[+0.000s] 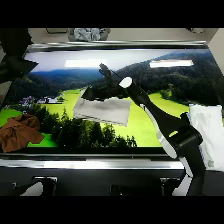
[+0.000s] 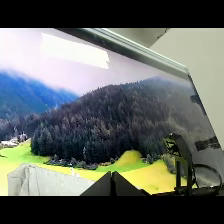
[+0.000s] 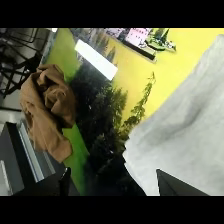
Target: Fold the shirts.
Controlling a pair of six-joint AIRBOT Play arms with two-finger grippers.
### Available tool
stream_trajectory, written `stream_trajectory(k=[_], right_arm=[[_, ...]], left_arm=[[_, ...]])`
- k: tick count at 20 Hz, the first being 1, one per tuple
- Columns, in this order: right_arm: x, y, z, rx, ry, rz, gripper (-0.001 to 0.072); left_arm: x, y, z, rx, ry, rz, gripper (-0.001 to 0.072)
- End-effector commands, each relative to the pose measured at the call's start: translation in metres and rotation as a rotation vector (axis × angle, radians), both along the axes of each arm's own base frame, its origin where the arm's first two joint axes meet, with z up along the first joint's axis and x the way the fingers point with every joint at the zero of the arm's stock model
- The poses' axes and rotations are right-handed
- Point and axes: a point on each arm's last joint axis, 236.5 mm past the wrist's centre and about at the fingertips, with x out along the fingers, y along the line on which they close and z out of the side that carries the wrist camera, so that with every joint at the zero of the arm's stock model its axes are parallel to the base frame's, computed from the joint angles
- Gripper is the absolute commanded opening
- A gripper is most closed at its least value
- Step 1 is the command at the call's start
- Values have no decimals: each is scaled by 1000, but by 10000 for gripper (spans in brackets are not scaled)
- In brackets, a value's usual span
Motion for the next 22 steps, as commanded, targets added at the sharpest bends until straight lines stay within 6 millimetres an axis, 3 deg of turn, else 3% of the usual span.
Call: stream_trajectory(k=[1,3,5,6,7,8,9,11,14,17,19,20,21,22], right_arm=[[6,-53,-4,-71,-7,57,633],[21,-136,-12,-275,-8,5,633],[18,-246,-35,-576,101,-83,632],[7,-286,-48,-686,186,-104,632],[-7,-305,-61,-728,263,-95,632],[-18,-302,-73,-700,315,-84,632],[-21,-285,-85,-622,351,-86,634],[-22,-250,-107,-481,395,-102,653],[-26,-224,-134,-403,474,-107,673],[-20,-206,-143,-367,478,-124,665],[-16,-199,-145,-366,461,-138,599],[-15,-195,-146,-369,448,-138,429],[-9,-194,-143,-358,419,-144,36],[-6,-189,-133,-328,383,-130,51]], left_arm=[[-9,11,-6,61,15,14,36],[-9,16,-17,92,37,22,36],[-9,20,-25,115,55,29,36],[-9,21,-28,117,60,30,36],[-8,21,-30,115,64,30,37],[-7,21,-30,114,65,31,37],[-6,21,-30,113,62,34,36],[-5,20,-29,113,57,34,37],[-5,18,-30,116,56,28,36],[-5,18,-30,116,56,29,37],[-5,18,-29,116,55,29,37],[-5,18,-30,116,56,29,37],[-5,18,-30,116,56,28,37],[-5,18,-30,116,56,28,37]])
